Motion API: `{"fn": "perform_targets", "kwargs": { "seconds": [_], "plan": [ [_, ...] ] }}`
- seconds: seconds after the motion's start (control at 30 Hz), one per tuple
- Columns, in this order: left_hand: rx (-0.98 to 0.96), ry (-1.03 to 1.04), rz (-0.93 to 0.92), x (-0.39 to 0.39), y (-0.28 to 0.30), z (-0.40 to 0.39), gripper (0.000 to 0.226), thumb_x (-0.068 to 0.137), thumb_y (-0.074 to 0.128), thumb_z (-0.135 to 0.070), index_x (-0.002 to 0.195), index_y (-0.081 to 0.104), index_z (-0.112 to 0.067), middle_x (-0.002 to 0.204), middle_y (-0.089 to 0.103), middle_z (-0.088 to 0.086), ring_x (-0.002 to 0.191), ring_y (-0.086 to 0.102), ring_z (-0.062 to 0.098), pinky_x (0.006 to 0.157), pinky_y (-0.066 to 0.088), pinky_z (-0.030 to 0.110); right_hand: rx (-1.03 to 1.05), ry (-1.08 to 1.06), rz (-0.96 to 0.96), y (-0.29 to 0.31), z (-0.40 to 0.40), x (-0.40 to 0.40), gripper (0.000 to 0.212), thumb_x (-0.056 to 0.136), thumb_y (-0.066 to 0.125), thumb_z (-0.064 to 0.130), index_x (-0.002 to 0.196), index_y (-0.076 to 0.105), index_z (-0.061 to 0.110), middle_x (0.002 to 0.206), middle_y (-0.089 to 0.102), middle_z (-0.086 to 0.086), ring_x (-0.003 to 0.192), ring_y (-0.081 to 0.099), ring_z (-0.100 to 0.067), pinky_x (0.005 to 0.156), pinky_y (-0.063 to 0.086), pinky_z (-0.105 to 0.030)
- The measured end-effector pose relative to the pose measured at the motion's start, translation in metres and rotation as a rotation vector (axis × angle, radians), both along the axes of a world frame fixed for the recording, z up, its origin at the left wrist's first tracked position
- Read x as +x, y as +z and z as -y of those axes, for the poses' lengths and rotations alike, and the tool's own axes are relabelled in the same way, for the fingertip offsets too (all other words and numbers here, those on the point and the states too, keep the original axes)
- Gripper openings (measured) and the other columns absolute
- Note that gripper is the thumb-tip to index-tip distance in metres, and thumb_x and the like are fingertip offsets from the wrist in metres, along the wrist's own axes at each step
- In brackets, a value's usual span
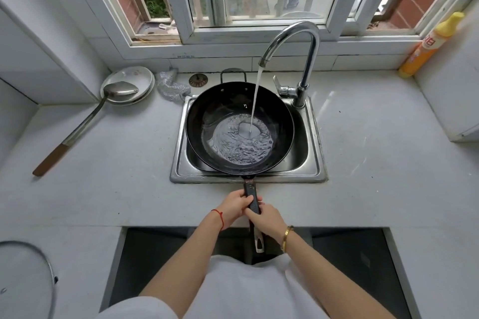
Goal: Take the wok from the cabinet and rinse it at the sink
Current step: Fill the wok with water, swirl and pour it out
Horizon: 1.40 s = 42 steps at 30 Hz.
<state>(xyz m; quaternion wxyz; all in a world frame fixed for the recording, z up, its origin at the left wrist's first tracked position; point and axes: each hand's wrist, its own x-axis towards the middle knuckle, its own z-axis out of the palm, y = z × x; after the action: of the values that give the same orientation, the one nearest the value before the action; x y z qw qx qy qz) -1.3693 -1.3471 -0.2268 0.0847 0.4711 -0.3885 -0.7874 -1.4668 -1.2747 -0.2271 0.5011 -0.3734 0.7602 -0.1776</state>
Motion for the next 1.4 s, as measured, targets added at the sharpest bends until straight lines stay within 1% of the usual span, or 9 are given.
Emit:
{"fn": "perform_targets", "kwargs": {
  "seconds": [0.1,0.17,0.33,0.43,0.57,0.7,0.83,1.1,1.4],
  "plan": [
    [-0.009,-0.015,0.019,0.001,-0.003,0.001,0.031,0.101,0.040,-0.003,0.130,0.048,0.004,0.118,0.062,0.015,0.105,0.062,0.024,0.082,0.055,0.022,0.105,0.074,0.077,0.007,0.000,-0.019,0.035,0.093,0.054,0.050,0.096,0.060,0.015,0.077,0.062,0.002,0.072,0.065,-0.014,0.056,0.055,-0.019],
    [-0.008,-0.020,0.020,0.002,-0.006,0.002,0.034,0.100,0.041,-0.004,0.133,0.047,0.004,0.115,0.064,0.014,0.108,0.061,0.024,0.087,0.052,0.024,0.148,0.050,0.119,0.015,0.000,-0.029,0.040,0.092,0.054,0.052,0.091,0.061,0.013,0.074,0.066,-0.001,0.064,0.066,-0.013,0.057,0.057,-0.020],
    [-0.005,-0.017,0.001,0.001,-0.003,0.002,0.031,0.101,0.038,-0.002,0.131,0.045,0.005,0.104,0.063,0.010,0.091,0.066,0.021,0.078,0.056,0.021,-0.109,-0.164,-0.007,0.031,0.022,-0.056,0.039,0.099,0.049,0.036,0.078,0.066,0.008,0.071,0.070,-0.005,0.069,0.069,-0.022,0.073,0.059,-0.033],
    [0.020,-0.029,-0.001,0.001,-0.004,0.003,0.032,0.102,0.037,-0.003,0.132,0.044,0.004,0.102,0.062,0.008,0.091,0.066,0.021,0.080,0.056,0.024,-0.259,-0.441,0.224,0.045,0.053,-0.076,0.036,0.103,0.044,0.021,0.082,0.068,0.005,0.075,0.071,-0.010,0.073,0.068,-0.024,0.074,0.058,-0.033],
    [0.047,-0.066,0.007,0.005,-0.006,0.007,0.034,0.101,0.039,-0.005,0.134,0.046,0.001,0.105,0.064,0.007,0.095,0.067,0.021,0.096,0.051,0.034,-0.344,-0.615,0.598,0.061,0.101,-0.099,0.023,0.100,0.048,0.015,0.103,0.067,0.004,0.098,0.071,-0.012,0.091,0.067,-0.023,0.087,0.056,-0.034],
    [0.067,-0.076,-0.012,0.007,-0.007,0.009,0.031,0.102,0.039,-0.005,0.132,0.046,-0.002,0.105,0.063,0.008,0.097,0.066,0.023,0.104,0.046,0.043,-0.388,-0.757,1.038,0.062,0.151,-0.121,0.042,0.105,0.033,0.024,0.138,0.048,0.003,0.137,0.056,-0.013,0.130,0.050,-0.027,0.110,0.040,-0.040],
    [0.073,-0.094,-0.033,0.008,-0.008,0.010,0.032,0.101,0.040,-0.004,0.132,0.045,-0.002,0.107,0.062,0.009,0.099,0.066,0.023,0.104,0.046,0.046,-0.390,-0.963,1.379,0.068,0.199,-0.141,0.051,0.105,0.028,0.027,0.149,0.029,0.002,0.153,0.040,-0.014,0.144,0.033,-0.031,0.118,0.027,-0.048],
    [0.139,-0.099,-0.047,0.009,-0.009,0.017,0.034,0.101,0.042,-0.004,0.134,0.045,-0.003,0.109,0.063,0.009,0.097,0.068,0.023,0.093,0.054,0.036,-0.397,-1.129,1.558,0.077,0.255,-0.153,0.059,0.106,0.023,0.031,0.152,0.012,-0.005,0.159,0.023,-0.020,0.148,0.020,-0.034,0.120,0.019,-0.050],
    [0.224,-0.088,-0.074,0.008,-0.011,0.022,0.036,0.100,0.042,0.000,0.135,0.044,0.002,0.107,0.062,0.010,0.094,0.069,0.023,0.083,0.056,0.030,-0.426,-1.296,1.743,0.068,0.267,-0.165,0.059,0.105,0.024,0.033,0.152,0.017,-0.002,0.158,0.027,-0.018,0.149,0.020,-0.033,0.122,0.015,-0.048]
  ]
}}
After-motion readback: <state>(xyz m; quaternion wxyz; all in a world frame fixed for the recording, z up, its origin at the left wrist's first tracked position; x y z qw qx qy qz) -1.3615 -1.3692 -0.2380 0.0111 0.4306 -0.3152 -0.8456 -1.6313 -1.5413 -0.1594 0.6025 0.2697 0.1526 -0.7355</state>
